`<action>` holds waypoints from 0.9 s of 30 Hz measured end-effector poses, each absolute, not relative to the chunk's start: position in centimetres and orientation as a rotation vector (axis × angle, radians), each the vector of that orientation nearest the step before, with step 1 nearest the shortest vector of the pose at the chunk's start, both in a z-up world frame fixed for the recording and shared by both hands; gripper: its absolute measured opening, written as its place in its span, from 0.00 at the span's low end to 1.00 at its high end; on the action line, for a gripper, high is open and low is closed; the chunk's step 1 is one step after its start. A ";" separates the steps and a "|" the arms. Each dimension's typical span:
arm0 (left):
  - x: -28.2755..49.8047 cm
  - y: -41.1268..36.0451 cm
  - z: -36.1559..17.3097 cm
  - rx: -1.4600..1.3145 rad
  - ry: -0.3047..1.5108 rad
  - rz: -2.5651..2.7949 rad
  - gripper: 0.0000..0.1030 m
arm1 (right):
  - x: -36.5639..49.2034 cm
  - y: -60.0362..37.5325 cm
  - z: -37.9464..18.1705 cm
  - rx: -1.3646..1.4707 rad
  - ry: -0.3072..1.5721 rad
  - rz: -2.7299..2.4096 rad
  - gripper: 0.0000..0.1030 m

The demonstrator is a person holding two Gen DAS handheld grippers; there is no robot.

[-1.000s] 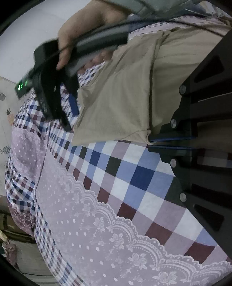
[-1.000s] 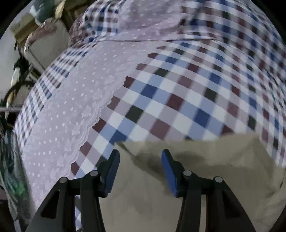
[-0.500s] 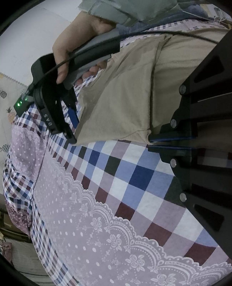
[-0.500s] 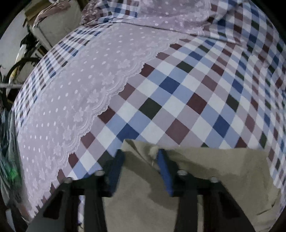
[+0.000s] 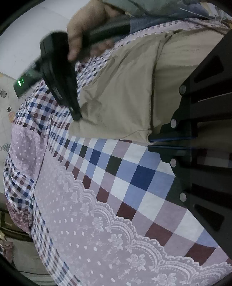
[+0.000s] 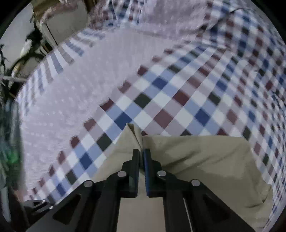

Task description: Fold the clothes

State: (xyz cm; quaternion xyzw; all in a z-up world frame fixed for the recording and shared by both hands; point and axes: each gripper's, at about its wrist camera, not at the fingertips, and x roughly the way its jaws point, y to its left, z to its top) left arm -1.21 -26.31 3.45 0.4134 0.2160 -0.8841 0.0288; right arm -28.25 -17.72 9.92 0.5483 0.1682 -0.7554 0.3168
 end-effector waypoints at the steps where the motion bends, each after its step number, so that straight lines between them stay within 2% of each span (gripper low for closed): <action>1: -1.3 -26.1 3.5 1.272 0.658 -2.729 0.04 | -28.0 -17.0 11.0 1.423 0.425 -2.004 0.03; 4: -1.5 -25.8 3.4 1.268 0.631 -2.738 0.04 | -27.9 -14.5 12.4 1.423 0.415 -2.072 0.04; 8: -2.0 -25.8 3.3 1.273 0.606 -2.741 0.04 | -29.4 -13.5 6.7 1.663 0.577 -2.025 0.07; 12: -1.2 -25.1 3.4 1.275 0.600 -2.734 0.03 | -29.5 -13.3 7.6 1.607 0.457 -2.085 0.11; 13: -1.2 -25.1 3.3 1.275 0.602 -2.733 0.04 | -29.4 -13.3 8.4 1.560 0.395 -2.081 0.19; 14: -1.3 -25.1 3.2 1.278 0.611 -2.734 0.04 | -29.5 -13.2 9.0 1.531 0.328 -2.064 0.39; 16: -1.6 -25.2 3.2 1.279 0.634 -2.736 0.04 | -29.8 -12.8 10.0 1.502 0.264 -2.078 0.49; 18: -2.0 -25.4 3.3 1.273 0.658 -2.738 0.08 | -30.1 -12.5 10.6 1.491 0.247 -2.099 0.51; 20: -2.4 -25.7 3.3 1.275 0.700 -2.749 0.17 | -30.5 -12.1 10.5 1.509 0.245 -2.087 0.51; 22: -2.8 -25.7 3.2 1.275 0.735 -2.766 0.30 | -29.2 -12.9 10.2 1.532 0.244 -2.044 0.51; 24: -3.1 -25.3 3.3 1.269 0.740 -2.776 0.31 | -27.2 -9.9 9.0 1.563 0.297 -2.010 0.51; 27: -3.3 -25.1 3.2 1.253 0.763 -2.777 0.30 | -26.7 -10.9 8.6 1.546 0.361 -2.017 0.51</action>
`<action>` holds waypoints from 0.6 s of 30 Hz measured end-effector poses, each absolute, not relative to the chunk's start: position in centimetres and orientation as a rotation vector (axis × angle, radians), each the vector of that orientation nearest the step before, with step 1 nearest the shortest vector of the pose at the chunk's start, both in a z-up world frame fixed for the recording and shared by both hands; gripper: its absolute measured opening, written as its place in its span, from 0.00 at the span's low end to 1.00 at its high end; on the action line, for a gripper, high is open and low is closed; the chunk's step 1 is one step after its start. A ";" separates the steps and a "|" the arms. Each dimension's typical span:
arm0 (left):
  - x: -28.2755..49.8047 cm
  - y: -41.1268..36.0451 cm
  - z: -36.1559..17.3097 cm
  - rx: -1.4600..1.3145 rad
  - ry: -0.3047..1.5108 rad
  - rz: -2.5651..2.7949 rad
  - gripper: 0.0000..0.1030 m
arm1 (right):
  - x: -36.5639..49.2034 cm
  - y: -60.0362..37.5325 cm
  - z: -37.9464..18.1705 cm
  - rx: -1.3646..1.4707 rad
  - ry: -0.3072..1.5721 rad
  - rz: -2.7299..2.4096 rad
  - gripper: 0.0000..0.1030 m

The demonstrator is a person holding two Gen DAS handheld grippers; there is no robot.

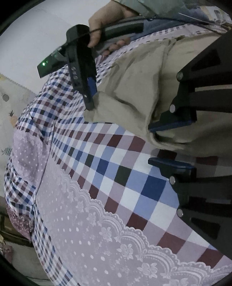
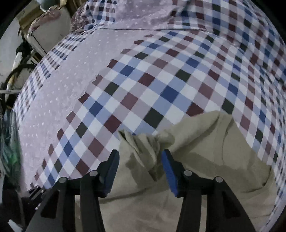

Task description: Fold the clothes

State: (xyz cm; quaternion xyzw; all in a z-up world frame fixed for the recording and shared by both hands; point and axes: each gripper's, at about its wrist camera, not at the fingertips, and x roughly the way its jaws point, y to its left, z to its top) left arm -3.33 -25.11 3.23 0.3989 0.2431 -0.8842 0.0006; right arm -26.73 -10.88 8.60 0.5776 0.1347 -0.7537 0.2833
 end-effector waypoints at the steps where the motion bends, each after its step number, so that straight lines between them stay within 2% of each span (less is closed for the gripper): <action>1: -3.4 -25.1 3.2 1.248 0.770 -2.778 0.16 | -26.8 -11.3 8.7 1.536 0.349 -2.016 0.51; 2: -3.5 -25.1 3.2 1.249 0.779 -2.782 0.08 | -26.9 -11.8 8.8 1.526 0.335 -2.013 0.51; 3: -3.4 -25.0 3.3 1.241 0.775 -2.787 0.04 | -27.1 -12.2 8.6 1.530 0.324 -2.018 0.51; 9: -3.4 -24.0 4.1 1.179 0.721 -2.829 0.03 | -28.8 -14.1 5.4 1.700 0.289 -2.047 0.51; 10: -3.4 -23.9 4.3 1.165 0.712 -2.832 0.02 | -28.7 -14.7 5.3 1.686 0.305 -2.065 0.44; 11: -3.4 -23.8 4.5 1.151 0.703 -2.834 0.02 | -28.4 -15.5 5.6 1.648 0.314 -2.071 0.21; 12: -3.2 -23.8 4.9 1.114 0.694 -2.842 0.02 | -28.1 -16.2 6.0 1.608 0.321 -2.074 0.05; 16: -1.5 -23.7 7.2 0.907 0.670 -2.874 0.02 | -25.8 -18.9 9.8 1.315 0.261 -2.053 0.06; 18: -1.8 -23.3 7.1 0.927 0.658 -2.871 0.02 | -25.6 -19.1 10.8 1.269 0.222 -2.053 0.06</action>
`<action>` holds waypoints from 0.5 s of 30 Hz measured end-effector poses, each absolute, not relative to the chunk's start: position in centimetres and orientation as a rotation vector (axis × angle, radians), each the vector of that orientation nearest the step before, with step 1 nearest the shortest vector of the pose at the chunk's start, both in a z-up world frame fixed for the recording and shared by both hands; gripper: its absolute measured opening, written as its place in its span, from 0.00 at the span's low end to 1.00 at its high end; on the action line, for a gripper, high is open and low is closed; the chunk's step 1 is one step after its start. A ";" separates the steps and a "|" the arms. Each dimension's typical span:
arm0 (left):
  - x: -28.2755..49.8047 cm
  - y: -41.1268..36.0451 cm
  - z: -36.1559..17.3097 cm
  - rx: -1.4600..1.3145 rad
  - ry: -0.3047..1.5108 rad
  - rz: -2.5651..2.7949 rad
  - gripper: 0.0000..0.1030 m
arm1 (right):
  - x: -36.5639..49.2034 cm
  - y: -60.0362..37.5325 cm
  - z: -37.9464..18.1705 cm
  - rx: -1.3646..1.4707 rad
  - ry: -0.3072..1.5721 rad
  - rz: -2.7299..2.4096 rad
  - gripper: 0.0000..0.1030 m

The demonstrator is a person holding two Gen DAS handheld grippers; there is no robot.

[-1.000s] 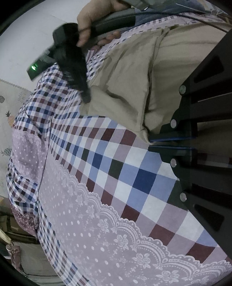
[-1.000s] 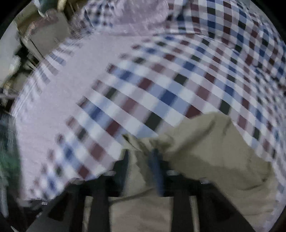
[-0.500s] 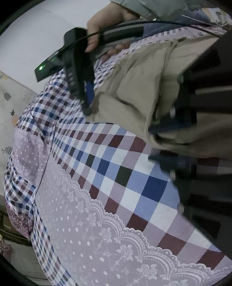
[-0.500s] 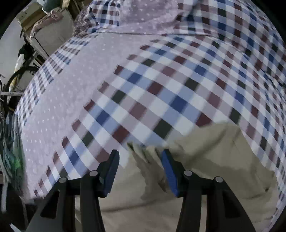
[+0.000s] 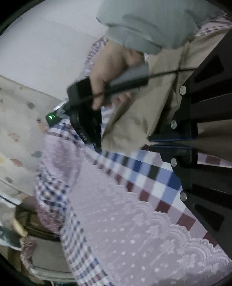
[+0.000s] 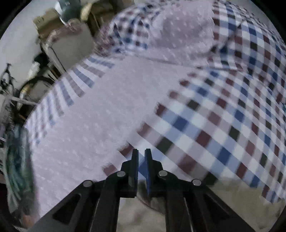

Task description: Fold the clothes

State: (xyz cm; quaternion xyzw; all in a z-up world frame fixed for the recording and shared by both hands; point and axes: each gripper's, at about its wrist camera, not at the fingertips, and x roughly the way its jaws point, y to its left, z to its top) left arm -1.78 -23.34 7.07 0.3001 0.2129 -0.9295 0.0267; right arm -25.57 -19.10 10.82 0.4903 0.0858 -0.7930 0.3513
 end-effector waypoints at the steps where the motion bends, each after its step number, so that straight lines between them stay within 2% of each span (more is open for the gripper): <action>1: -2.2 -23.2 6.4 0.977 0.651 -2.848 0.02 | -25.5 -19.6 11.0 1.275 0.235 -2.067 0.07; 3: -3.1 -23.0 5.2 1.075 0.637 -2.800 0.02 | -25.3 -20.4 11.1 1.310 0.276 -2.100 0.24; 4: -3.5 -22.9 4.6 1.123 0.630 -2.775 0.02 | -24.9 -20.3 10.7 1.331 0.290 -2.103 0.40; 5: -4.0 -22.9 4.0 1.171 0.622 -2.749 0.02 | -24.7 -19.6 10.6 1.350 0.304 -2.093 0.44; 8: -4.0 -22.9 4.0 1.164 0.630 -2.747 0.02 | -26.1 -16.6 11.9 1.411 0.348 -2.050 0.43; 15: -4.5 -23.3 3.4 1.192 0.629 -2.735 0.02 | -25.4 -13.4 10.4 1.505 0.437 -1.955 0.43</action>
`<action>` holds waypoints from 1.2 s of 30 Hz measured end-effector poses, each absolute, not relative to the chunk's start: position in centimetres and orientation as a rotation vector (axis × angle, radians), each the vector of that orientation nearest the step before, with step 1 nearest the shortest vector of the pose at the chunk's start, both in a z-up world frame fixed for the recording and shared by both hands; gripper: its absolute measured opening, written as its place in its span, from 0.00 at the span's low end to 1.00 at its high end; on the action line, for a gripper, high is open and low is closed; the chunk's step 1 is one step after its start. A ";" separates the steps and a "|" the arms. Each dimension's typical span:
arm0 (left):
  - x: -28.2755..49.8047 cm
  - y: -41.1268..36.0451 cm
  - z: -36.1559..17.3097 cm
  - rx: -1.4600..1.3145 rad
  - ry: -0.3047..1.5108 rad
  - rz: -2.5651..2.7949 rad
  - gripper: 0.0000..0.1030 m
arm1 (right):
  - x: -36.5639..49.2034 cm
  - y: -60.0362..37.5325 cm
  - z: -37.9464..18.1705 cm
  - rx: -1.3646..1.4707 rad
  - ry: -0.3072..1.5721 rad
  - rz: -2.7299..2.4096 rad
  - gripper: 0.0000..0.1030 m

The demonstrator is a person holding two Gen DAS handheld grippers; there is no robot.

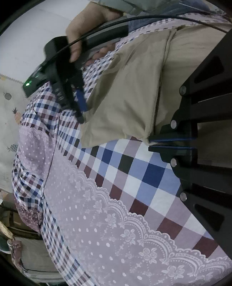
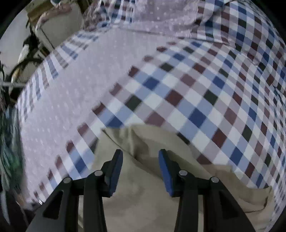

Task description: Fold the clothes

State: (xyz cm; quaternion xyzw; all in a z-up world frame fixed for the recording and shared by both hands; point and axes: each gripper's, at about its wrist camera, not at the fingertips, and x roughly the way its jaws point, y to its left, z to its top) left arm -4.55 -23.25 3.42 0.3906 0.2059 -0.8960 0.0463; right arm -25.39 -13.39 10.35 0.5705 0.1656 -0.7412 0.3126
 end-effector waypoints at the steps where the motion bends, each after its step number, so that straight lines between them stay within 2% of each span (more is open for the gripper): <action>1: -4.7 -23.6 3.3 1.194 0.631 -2.734 0.02 | -25.2 -13.2 10.2 1.506 0.449 -1.949 0.43; 7: -3.0 -24.4 3.0 1.200 0.640 -2.727 0.02 | -23.7 -13.0 9.3 1.501 0.520 -1.878 0.40; 9: -2.9 -24.5 2.9 1.200 0.640 -2.726 0.02 | -23.0 -13.0 9.2 1.490 0.532 -1.853 0.31; 10: -2.8 -24.6 2.8 1.200 0.640 -2.726 0.02 | -22.6 -13.0 9.2 1.480 0.543 -1.848 0.11; 11: -2.8 -24.6 2.8 1.200 0.639 -2.725 0.02 | -22.1 -12.9 9.5 1.464 0.554 -1.851 0.01; 14: -2.7 -24.6 2.7 1.197 0.634 -2.724 0.02 | -20.6 -12.4 10.8 1.414 0.585 -1.874 0.01; 20: -2.5 -24.6 2.5 1.189 0.620 -2.727 0.02 | -17.5 -8.8 16.3 1.333 0.484 -2.006 0.01; 23: -2.3 -24.5 2.7 1.186 0.604 -2.731 0.02 | -17.2 -6.9 16.1 1.409 0.493 -2.057 0.01; 27: -2.4 -24.4 2.8 1.186 0.578 -2.738 0.02 | -18.1 -6.0 12.2 1.637 0.589 -2.026 0.04; 30: -2.5 -24.4 2.8 1.189 0.578 -2.736 0.02 | -18.1 -6.3 12.9 1.638 0.669 -2.091 0.10; 31: -2.5 -24.5 2.7 1.191 0.580 -2.736 0.02 | -18.0 -6.7 13.7 1.605 0.653 -2.111 0.21; 32: -2.6 -24.5 2.7 1.195 0.581 -2.735 0.02 | -17.9 -7.0 14.7 1.566 0.631 -2.131 0.40; 34: -2.6 -24.5 2.6 1.198 0.580 -2.735 0.02 | -17.8 -8.4 16.2 1.504 0.573 -2.130 0.49; 36: -2.6 -24.5 2.6 1.200 0.578 -2.736 0.02 | -17.8 -10.4 17.2 1.450 0.537 -2.123 0.49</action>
